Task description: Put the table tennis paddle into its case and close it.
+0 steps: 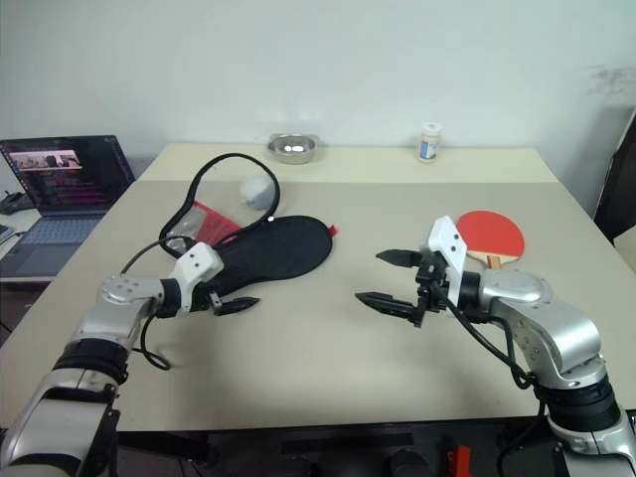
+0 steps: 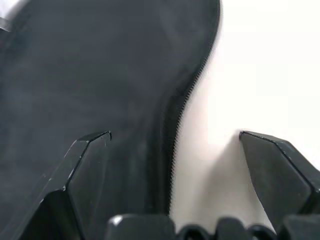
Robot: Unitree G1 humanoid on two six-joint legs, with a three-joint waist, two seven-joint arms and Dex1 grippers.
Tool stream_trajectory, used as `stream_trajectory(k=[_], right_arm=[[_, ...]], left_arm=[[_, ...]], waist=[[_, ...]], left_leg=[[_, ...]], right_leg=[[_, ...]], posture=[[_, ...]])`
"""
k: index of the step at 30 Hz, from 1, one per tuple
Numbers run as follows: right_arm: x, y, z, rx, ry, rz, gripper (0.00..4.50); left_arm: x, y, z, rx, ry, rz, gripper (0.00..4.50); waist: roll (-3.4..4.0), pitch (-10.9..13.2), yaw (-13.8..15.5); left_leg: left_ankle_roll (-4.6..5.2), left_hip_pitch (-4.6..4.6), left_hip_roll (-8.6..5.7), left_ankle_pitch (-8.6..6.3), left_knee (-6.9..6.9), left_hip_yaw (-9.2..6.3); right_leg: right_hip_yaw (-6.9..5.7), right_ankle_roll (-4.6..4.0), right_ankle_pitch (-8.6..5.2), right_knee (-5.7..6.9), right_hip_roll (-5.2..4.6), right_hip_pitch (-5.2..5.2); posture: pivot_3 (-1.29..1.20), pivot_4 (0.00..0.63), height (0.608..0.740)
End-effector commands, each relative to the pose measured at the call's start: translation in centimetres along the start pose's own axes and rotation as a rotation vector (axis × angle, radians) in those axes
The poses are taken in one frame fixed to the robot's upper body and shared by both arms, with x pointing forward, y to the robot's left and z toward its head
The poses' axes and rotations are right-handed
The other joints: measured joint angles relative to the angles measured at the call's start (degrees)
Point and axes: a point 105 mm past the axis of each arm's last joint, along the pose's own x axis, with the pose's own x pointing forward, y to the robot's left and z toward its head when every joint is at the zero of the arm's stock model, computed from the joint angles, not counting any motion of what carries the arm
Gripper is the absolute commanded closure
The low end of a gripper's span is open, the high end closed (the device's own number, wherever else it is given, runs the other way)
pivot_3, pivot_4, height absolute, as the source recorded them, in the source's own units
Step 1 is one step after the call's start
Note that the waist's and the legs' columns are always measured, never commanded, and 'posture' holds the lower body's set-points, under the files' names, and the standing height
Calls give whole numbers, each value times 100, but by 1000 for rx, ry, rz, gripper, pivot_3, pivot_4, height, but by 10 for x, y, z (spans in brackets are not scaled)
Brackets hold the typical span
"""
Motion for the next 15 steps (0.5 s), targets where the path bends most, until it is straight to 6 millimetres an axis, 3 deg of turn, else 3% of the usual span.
stream_trajectory(k=[1, 4, 15], right_arm=[[-6, 1, 15, -49, -35, -16, 31], [-7, -1, 16, -48, -36, -26, 0], [-16, -20, 29, -56, -83, -114, 0]], left_arm=[[-9, 7, 3, 44, 15, -9, 0], [-12, 9, -2, 53, 31, -8, 574], [-27, 28, 0, -39, -13, 90, 4485]], waist=[[0, 0, -3], [0, 0, -3], [0, 0, -8]], left_leg=[[0, 1, 0, 0, 0, 1], [0, 1, 1, 0, 1, 2], [0, 3, 3, 0, 2, 0]], right_leg=[[1, 0, 0, 1, 0, 0], [2, 0, 0, 2, 0, 0], [1, 0, 0, 7, 0, 0]], posture=[[0, 150, 740], [0, 150, 740], [0, 150, 740]])
